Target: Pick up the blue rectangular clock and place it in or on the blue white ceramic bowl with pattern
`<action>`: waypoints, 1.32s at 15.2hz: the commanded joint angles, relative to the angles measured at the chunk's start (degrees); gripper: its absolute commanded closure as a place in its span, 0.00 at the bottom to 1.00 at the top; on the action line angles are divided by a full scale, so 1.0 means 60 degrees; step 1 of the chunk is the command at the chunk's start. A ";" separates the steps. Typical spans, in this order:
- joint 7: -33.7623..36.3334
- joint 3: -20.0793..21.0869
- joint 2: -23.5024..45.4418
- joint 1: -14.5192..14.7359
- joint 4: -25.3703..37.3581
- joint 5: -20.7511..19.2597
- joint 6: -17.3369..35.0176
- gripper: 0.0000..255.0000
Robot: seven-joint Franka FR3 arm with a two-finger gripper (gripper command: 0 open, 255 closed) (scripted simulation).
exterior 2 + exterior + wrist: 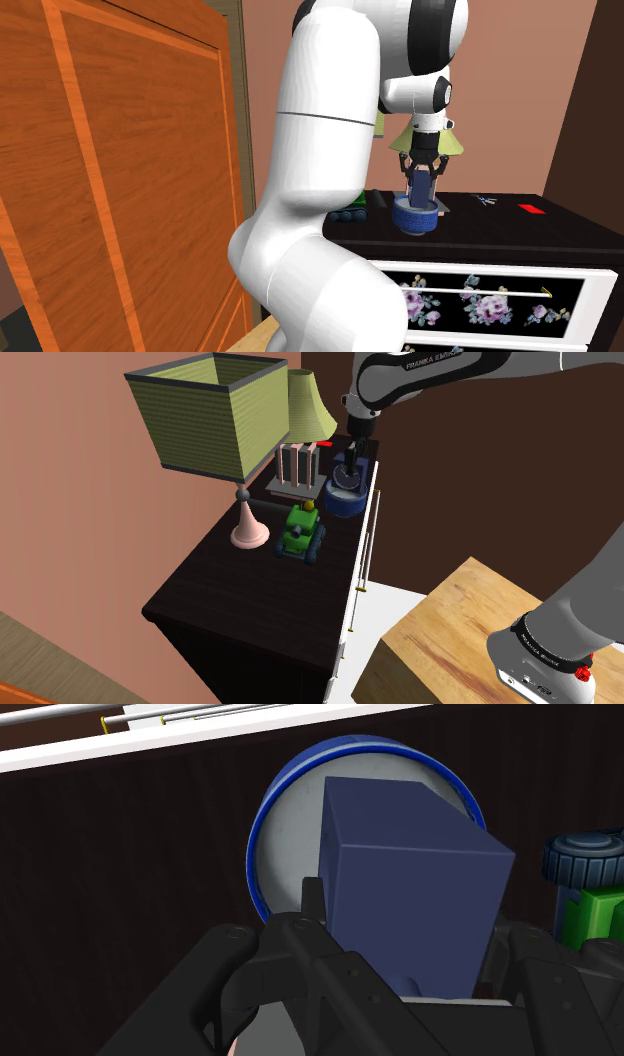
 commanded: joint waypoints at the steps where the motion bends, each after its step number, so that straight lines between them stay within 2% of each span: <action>1: 0.0000 0.0000 -0.0001 0.0000 0.0000 0.0000 0.0002 1.00; 2: 0.0000 0.0000 -0.0001 0.0000 0.0000 0.0000 0.0002 1.00; 3: 0.0000 0.0000 0.0000 0.0000 0.0001 0.0000 0.0003 0.00; 8: 0.0000 0.0000 0.0000 0.0000 0.0001 0.0000 0.0002 0.00; 12: -0.0041 0.0015 -0.0229 -0.0003 0.0925 0.0060 -0.1146 0.00; 20: -0.0041 0.0015 -0.0229 -0.0003 0.0925 0.0060 -0.1146 0.00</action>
